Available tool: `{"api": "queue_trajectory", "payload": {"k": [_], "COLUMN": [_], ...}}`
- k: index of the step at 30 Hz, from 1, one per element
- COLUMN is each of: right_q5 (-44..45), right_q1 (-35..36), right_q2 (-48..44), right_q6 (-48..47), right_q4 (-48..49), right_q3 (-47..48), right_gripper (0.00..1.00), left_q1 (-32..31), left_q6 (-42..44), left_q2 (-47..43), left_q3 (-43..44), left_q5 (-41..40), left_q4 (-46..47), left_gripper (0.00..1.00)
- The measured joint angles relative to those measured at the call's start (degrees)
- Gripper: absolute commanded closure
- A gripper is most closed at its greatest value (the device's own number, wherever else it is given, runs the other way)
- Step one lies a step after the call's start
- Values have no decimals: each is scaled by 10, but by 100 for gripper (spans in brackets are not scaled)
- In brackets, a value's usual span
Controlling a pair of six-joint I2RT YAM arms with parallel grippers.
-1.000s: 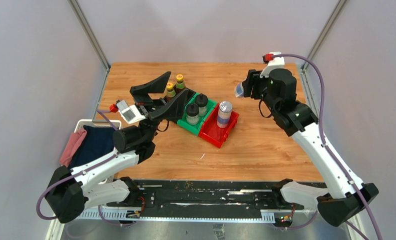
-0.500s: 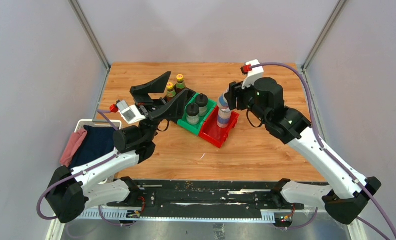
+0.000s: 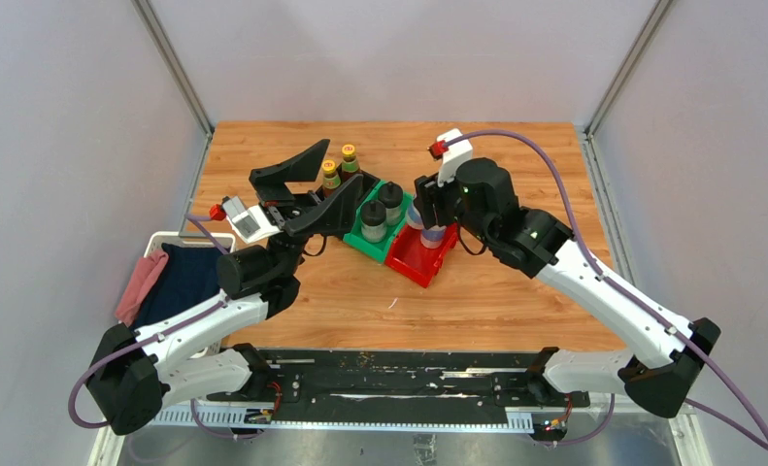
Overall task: Organize the condiment bottles
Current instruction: Place the bottle in the storage box.
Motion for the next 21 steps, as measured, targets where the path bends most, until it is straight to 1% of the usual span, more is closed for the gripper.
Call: {"api": "queue_trajectory", "payload": {"k": [11, 21], "right_q5": [22, 49], "right_q1": [32, 37], "right_q2": [37, 76], "right_q6": [-4, 0], "right_q4": [-24, -51], "right_q3": [23, 41], "right_gripper": [100, 100], "left_q1": [0, 0], "left_q6": [2, 4], "left_q2": [-1, -6], "left_q3": [0, -6], "left_q5": [0, 0], "left_q4": [0, 1], "left_gripper": [0, 0]}}
